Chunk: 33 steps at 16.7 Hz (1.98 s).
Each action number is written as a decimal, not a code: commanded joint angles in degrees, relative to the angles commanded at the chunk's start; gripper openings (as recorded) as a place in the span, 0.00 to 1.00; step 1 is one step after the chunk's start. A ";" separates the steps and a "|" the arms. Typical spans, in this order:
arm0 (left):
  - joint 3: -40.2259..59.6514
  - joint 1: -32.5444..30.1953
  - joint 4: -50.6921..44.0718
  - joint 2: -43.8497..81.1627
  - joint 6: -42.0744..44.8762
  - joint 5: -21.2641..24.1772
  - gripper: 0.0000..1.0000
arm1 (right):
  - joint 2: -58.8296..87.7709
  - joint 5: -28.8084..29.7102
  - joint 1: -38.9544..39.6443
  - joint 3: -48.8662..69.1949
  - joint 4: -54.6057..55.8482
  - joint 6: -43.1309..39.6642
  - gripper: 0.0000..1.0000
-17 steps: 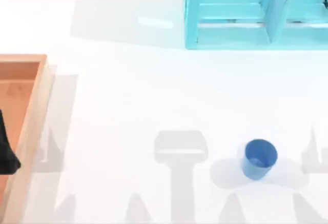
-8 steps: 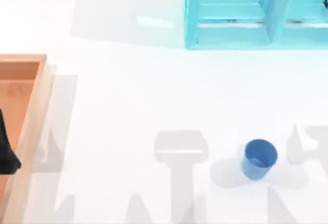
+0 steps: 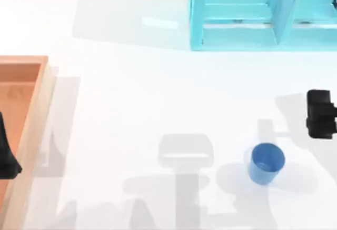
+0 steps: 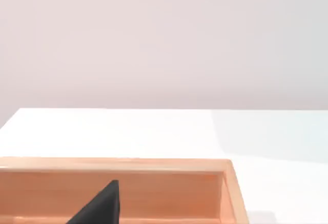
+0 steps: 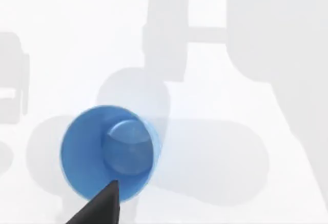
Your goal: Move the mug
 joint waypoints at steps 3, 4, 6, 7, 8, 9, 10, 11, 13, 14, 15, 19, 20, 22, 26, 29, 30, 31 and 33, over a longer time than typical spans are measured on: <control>0.00 0.00 0.00 0.00 0.00 0.00 1.00 | 13.39 -0.01 3.75 10.57 -9.70 3.83 1.00; 0.00 0.00 0.00 0.00 0.00 0.00 1.00 | 17.30 -0.02 4.82 13.64 -12.38 4.93 1.00; 0.00 0.00 0.00 0.00 0.00 0.00 1.00 | 23.53 -0.04 6.62 18.88 -16.82 6.79 1.00; 0.00 0.00 0.00 0.00 0.00 0.00 1.00 | 25.83 -0.04 7.33 20.99 -18.54 7.52 1.00; 0.00 0.00 0.00 0.00 0.00 0.00 1.00 | 27.66 -0.04 7.89 22.67 -19.89 8.10 1.00; 0.00 0.00 0.00 0.00 0.00 0.00 1.00 | 28.97 -0.04 8.29 23.84 -20.86 8.51 1.00; 0.00 0.00 0.00 0.00 0.00 0.00 1.00 | 29.68 -0.04 8.50 24.50 -21.38 8.74 1.00; 0.00 0.00 0.00 0.00 0.00 0.00 1.00 | 29.81 -0.04 8.55 24.62 -21.48 8.78 1.00; 0.00 0.00 0.00 0.00 0.00 0.00 1.00 | 29.81 -0.04 8.55 24.62 -21.48 8.78 1.00; 0.00 0.00 0.00 0.00 0.00 0.00 1.00 | 29.81 -0.04 8.55 24.62 -21.48 8.78 1.00; 0.00 0.00 0.00 0.00 0.00 0.00 1.00 | 29.63 -0.05 8.26 24.45 -21.34 8.71 1.00; 0.00 0.00 0.00 0.00 0.00 0.00 1.00 | 30.86 -0.04 8.41 21.17 -17.13 8.68 1.00; 0.00 0.00 0.00 0.00 0.00 0.00 1.00 | 31.58 -0.03 8.48 19.54 -14.64 8.70 1.00; 0.00 0.00 0.00 0.00 0.00 0.00 1.00 | 33.37 -0.03 8.54 15.67 -8.66 8.85 1.00; 0.00 0.00 0.00 0.00 0.00 0.00 1.00 | 36.12 -0.02 8.73 9.38 0.22 9.07 1.00; 0.00 0.00 0.00 0.00 0.00 0.00 1.00 | 36.42 -0.02 8.75 8.61 1.13 9.09 1.00; 0.00 0.00 0.00 0.00 0.00 0.00 1.00 | 36.42 -0.02 8.75 8.61 1.13 9.09 1.00; 0.00 0.00 0.00 0.00 0.00 0.00 1.00 | 36.42 -0.02 8.75 8.61 1.13 9.09 1.00; 0.00 0.00 0.00 0.00 0.00 0.00 1.00 | 36.42 -0.02 8.75 8.61 1.13 9.09 0.85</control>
